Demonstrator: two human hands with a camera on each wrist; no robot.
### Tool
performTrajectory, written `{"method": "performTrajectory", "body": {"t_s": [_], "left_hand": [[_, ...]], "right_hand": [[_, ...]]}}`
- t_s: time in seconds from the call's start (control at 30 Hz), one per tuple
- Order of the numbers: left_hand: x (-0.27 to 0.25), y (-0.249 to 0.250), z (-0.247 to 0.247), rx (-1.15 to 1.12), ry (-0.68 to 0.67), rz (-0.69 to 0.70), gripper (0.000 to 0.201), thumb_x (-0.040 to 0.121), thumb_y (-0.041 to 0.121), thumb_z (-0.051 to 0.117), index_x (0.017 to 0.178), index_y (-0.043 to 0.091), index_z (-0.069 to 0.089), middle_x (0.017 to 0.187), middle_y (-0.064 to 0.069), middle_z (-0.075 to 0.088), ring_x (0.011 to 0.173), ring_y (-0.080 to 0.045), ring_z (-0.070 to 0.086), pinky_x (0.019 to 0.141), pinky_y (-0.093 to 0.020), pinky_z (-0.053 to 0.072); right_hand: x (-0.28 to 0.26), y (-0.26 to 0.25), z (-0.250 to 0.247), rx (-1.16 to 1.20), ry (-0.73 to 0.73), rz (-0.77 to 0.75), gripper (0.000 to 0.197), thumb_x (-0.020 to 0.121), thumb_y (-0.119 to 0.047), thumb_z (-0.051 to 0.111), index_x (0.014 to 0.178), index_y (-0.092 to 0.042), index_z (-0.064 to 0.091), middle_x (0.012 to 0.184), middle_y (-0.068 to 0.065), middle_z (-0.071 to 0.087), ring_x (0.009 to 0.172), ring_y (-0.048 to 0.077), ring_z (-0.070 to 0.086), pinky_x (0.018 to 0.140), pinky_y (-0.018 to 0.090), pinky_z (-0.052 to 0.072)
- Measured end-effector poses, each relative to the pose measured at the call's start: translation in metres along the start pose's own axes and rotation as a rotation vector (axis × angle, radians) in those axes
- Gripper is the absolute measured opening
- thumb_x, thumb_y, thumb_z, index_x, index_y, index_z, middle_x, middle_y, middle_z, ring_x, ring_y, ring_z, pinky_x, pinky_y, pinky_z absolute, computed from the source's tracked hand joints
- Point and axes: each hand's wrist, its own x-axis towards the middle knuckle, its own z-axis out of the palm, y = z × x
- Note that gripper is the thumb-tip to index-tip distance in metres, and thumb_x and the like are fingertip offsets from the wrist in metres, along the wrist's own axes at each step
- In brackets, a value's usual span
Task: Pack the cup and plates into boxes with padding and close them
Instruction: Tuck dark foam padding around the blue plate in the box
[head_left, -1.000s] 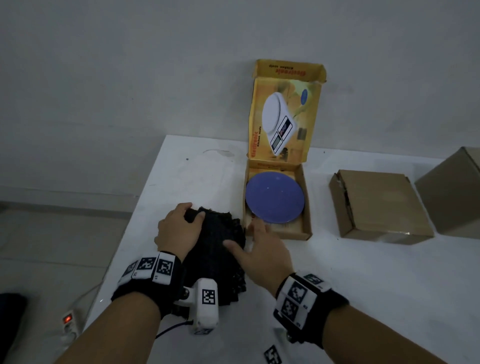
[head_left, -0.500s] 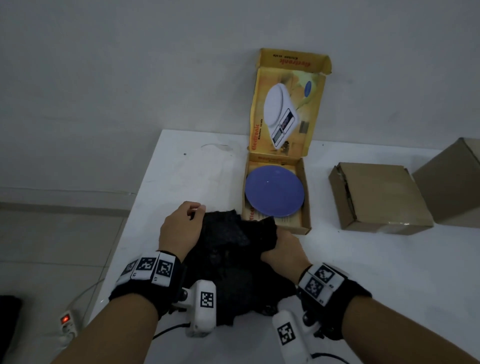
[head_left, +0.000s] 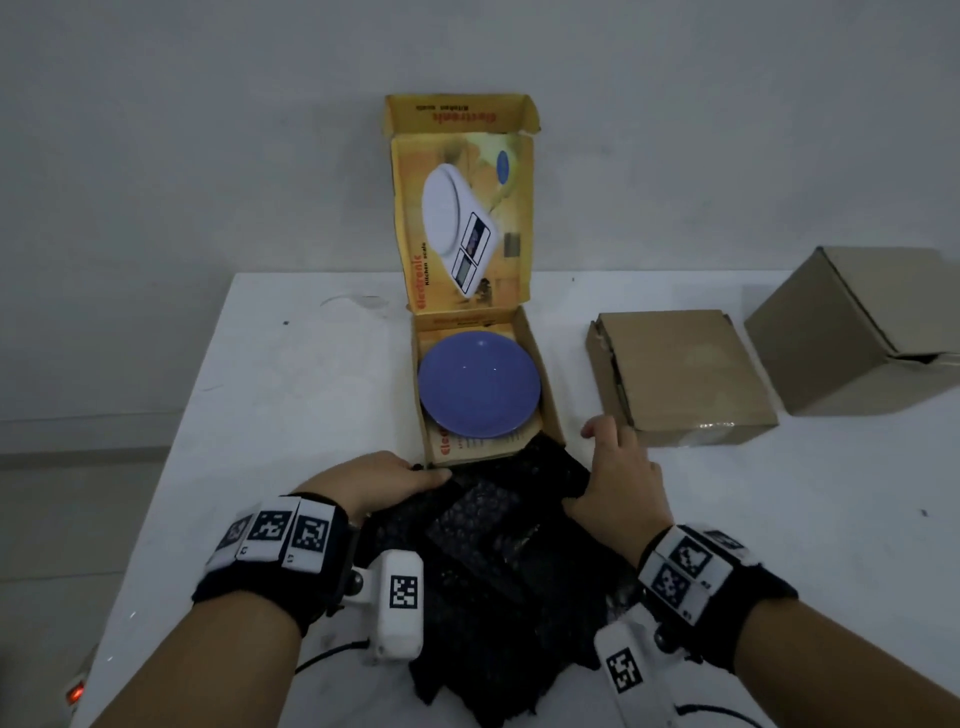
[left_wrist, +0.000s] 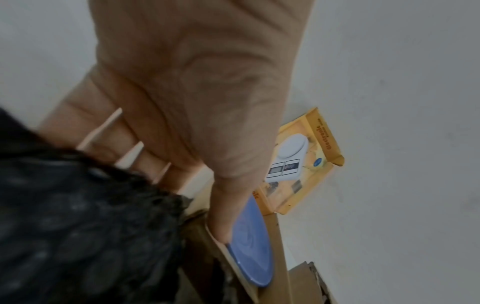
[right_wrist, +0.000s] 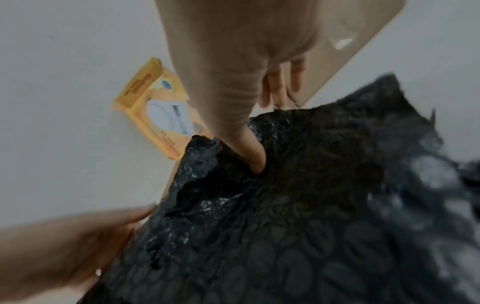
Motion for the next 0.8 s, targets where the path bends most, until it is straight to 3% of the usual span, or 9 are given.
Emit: {"method": "performTrajectory", "body": {"t_s": [0.07, 0.1, 0.2, 0.27, 0.37, 0.47, 0.53, 0.63, 0.8], "left_hand": [[0.002, 0.008, -0.006, 0.085, 0.073, -0.072, 0.072, 0.076, 0.077, 0.047, 0.111, 0.016, 0.061, 0.109, -0.008, 0.065, 0.091, -0.022, 0.064, 0.086, -0.033, 0.053], [0.004, 0.011, -0.01, 0.093, 0.137, -0.079, 0.072, 0.077, 0.077, 0.043, 0.109, 0.014, 0.06, 0.105, -0.008, 0.066, 0.088, -0.023, 0.065, 0.085, -0.036, 0.054], [0.012, 0.02, -0.013, 0.021, 0.425, 0.0, 0.058, 0.083, 0.064, 0.041, 0.114, 0.015, 0.048, 0.103, -0.009, 0.065, 0.088, -0.028, 0.065, 0.085, -0.038, 0.052], [0.016, 0.024, -0.007, -0.034, 0.558, 0.111, 0.046, 0.09, 0.046, 0.049, 0.126, 0.018, 0.042, 0.119, -0.01, 0.061, 0.103, -0.031, 0.06, 0.084, -0.033, 0.045], [0.021, 0.027, 0.004, -0.089, 0.606, 0.238, 0.046, 0.092, 0.025, 0.056, 0.134, 0.017, 0.04, 0.126, -0.012, 0.059, 0.111, -0.032, 0.057, 0.083, -0.035, 0.042], [0.023, 0.024, 0.004, -0.094, 0.639, 0.283, 0.045, 0.092, 0.021, 0.054, 0.136, 0.018, 0.042, 0.127, -0.012, 0.059, 0.113, -0.033, 0.056, 0.088, -0.037, 0.042], [0.023, 0.023, 0.0, -0.078, 0.637, 0.288, 0.046, 0.093, 0.021, 0.054, 0.137, 0.018, 0.042, 0.128, -0.012, 0.058, 0.114, -0.033, 0.055, 0.089, -0.036, 0.041], [0.022, 0.02, -0.002, -0.068, 0.615, 0.279, 0.048, 0.092, 0.022, 0.055, 0.138, 0.019, 0.042, 0.13, -0.013, 0.057, 0.116, -0.034, 0.054, 0.091, -0.037, 0.041], [0.019, 0.015, -0.002, -0.117, 0.603, 0.278, 0.049, 0.091, 0.02, 0.056, 0.137, 0.019, 0.041, 0.131, -0.012, 0.056, 0.117, -0.032, 0.054, 0.092, -0.036, 0.041]], "right_hand": [[-0.003, -0.004, -0.005, 0.023, 0.203, -0.181, 0.047, 0.066, -0.025, 0.07, 0.103, -0.021, 0.041, 0.101, 0.0, 0.045, 0.093, 0.022, 0.048, 0.076, 0.033, 0.039], [-0.004, -0.005, -0.008, 0.127, 0.202, -0.283, 0.038, 0.069, -0.026, 0.068, 0.096, -0.022, 0.042, 0.094, -0.002, 0.046, 0.084, 0.02, 0.049, 0.071, 0.031, 0.039], [-0.009, -0.004, -0.011, 0.34, -0.218, -0.436, 0.043, 0.067, -0.052, 0.072, 0.093, -0.029, 0.046, 0.091, -0.008, 0.046, 0.08, 0.012, 0.05, 0.071, 0.032, 0.047], [-0.011, 0.0, -0.006, 0.096, -0.45, -0.504, 0.066, 0.057, -0.062, 0.076, 0.108, -0.034, 0.045, 0.106, -0.009, 0.042, 0.097, 0.011, 0.044, 0.083, 0.03, 0.044], [-0.01, 0.005, 0.004, -0.172, -0.424, -0.602, 0.058, 0.065, -0.048, 0.076, 0.111, -0.032, 0.045, 0.109, -0.004, 0.041, 0.1, 0.016, 0.042, 0.083, 0.033, 0.042], [-0.01, 0.009, -0.004, 0.044, -0.417, -0.546, 0.025, 0.073, -0.023, 0.069, 0.095, -0.025, 0.057, 0.097, -0.005, 0.055, 0.09, 0.015, 0.053, 0.08, 0.033, 0.047], [-0.008, 0.01, -0.017, 0.287, -0.412, -0.469, 0.018, 0.073, -0.013, 0.066, 0.086, -0.024, 0.061, 0.086, -0.006, 0.064, 0.08, 0.01, 0.059, 0.075, 0.027, 0.05], [0.004, 0.007, -0.038, 0.554, -0.302, -0.332, 0.025, 0.072, 0.002, 0.061, 0.078, -0.023, 0.061, 0.079, -0.004, 0.064, 0.076, 0.009, 0.061, 0.073, 0.024, 0.05], [0.024, -0.009, -0.052, 0.774, -0.047, -0.04, 0.044, 0.073, 0.018, 0.03, 0.071, -0.016, 0.057, 0.08, 0.005, 0.058, 0.073, 0.016, 0.053, 0.064, 0.03, 0.046]]}}
